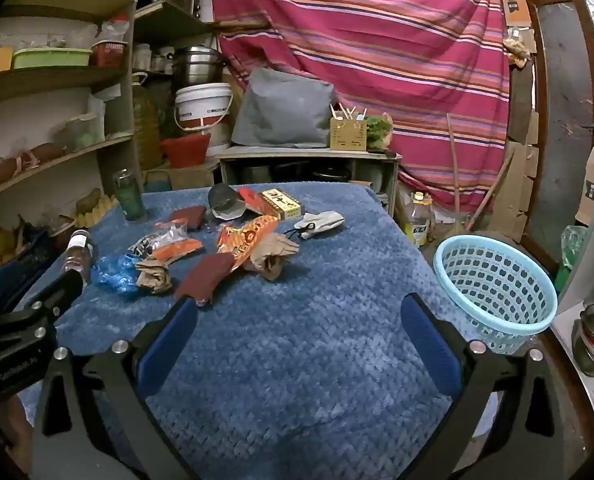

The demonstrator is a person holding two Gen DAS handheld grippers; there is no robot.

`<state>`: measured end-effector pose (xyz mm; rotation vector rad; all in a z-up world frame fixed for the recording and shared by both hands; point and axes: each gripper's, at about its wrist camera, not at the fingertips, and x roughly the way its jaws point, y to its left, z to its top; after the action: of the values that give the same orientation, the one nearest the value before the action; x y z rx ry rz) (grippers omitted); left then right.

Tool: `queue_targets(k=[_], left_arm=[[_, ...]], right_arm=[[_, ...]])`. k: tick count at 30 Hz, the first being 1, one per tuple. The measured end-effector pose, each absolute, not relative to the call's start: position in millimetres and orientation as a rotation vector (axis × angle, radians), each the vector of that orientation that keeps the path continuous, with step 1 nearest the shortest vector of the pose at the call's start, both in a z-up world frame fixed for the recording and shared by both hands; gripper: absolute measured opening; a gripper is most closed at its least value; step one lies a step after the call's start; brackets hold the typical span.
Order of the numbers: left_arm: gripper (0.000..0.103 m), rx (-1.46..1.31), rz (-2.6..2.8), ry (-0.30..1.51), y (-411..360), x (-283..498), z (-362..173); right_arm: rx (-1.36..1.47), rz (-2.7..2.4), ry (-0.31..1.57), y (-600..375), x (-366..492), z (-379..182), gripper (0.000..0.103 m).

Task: Collect trash

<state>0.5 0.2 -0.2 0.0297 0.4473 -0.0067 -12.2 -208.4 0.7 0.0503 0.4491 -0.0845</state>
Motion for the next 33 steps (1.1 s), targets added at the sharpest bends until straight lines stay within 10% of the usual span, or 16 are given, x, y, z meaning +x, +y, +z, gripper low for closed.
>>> queue_targets(k=[33], left_arm=[[0.098,0.034,-0.003,0.439,-0.2,-0.6,0.0]], right_arm=[[0.051,-0.082,0.45,-210.1,-13.7,-1.1,0.099]])
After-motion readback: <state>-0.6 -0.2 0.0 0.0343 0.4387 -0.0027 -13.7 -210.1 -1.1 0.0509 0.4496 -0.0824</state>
